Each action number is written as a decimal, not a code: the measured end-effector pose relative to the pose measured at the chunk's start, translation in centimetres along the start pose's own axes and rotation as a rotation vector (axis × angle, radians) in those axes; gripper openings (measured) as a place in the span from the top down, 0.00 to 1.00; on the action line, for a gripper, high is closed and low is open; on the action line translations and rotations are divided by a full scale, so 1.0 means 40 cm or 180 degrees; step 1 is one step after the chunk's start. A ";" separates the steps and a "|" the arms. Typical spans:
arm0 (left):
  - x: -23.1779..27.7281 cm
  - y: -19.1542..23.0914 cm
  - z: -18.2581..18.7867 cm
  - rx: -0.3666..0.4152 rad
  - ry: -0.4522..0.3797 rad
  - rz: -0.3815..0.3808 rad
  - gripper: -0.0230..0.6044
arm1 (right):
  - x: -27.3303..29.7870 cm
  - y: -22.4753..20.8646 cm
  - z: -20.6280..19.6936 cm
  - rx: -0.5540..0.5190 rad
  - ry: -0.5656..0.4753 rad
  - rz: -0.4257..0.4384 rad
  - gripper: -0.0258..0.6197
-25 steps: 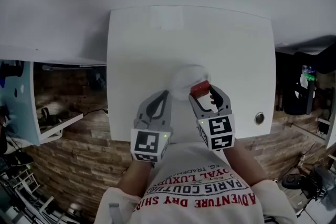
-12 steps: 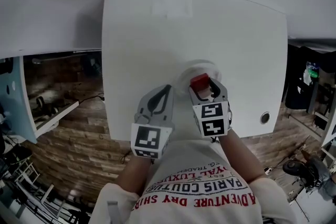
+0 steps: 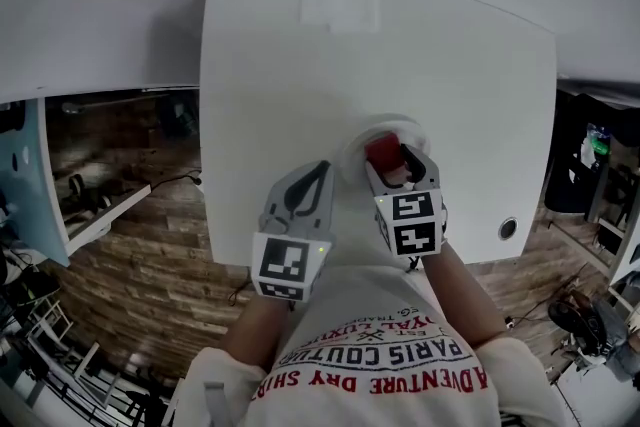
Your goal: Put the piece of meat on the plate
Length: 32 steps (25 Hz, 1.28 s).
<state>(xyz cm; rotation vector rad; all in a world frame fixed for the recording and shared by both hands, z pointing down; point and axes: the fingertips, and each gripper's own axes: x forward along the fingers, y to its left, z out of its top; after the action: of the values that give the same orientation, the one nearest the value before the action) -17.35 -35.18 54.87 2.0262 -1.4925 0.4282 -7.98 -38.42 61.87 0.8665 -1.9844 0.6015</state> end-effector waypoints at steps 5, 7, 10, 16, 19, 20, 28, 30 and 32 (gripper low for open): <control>-0.013 -0.014 0.016 0.0070 -0.0044 -0.0004 0.95 | -0.011 0.003 0.002 -0.0076 -0.0081 0.0000 0.53; -0.018 -0.022 0.028 0.0107 -0.0083 -0.0004 0.95 | -0.032 0.002 0.019 -0.0082 -0.0234 -0.0048 0.53; -0.031 -0.037 0.046 0.0155 -0.0149 0.0002 0.95 | -0.079 0.002 0.054 -0.0081 -0.0499 -0.0074 0.53; -0.067 -0.080 0.095 0.0237 -0.0342 0.0019 0.95 | -0.217 -0.035 0.113 0.0097 -0.1095 -0.0290 0.87; -0.089 -0.107 0.132 0.0327 -0.0490 0.0033 0.95 | -0.285 -0.035 0.138 0.0125 -0.1361 -0.0258 0.94; -0.100 -0.119 0.147 0.0354 -0.0544 0.0034 0.95 | -0.310 -0.028 0.146 0.0097 -0.1448 -0.0213 0.94; -0.201 -0.209 0.274 0.0613 -0.1033 0.0025 0.95 | -0.523 0.044 0.228 -0.0313 -0.2339 0.0026 0.94; -0.230 -0.222 0.318 0.0677 -0.1203 0.0054 0.95 | -0.578 0.039 0.251 -0.0332 -0.2535 0.0004 0.94; -0.257 -0.236 0.361 0.0754 -0.1371 0.0088 0.95 | -0.625 0.021 0.269 -0.0316 -0.2687 -0.0101 0.94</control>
<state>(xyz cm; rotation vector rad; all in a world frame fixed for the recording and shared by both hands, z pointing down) -12.94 -34.41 35.29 2.3974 -1.7927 0.1905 -4.63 -36.64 34.92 1.2114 -2.7041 0.0969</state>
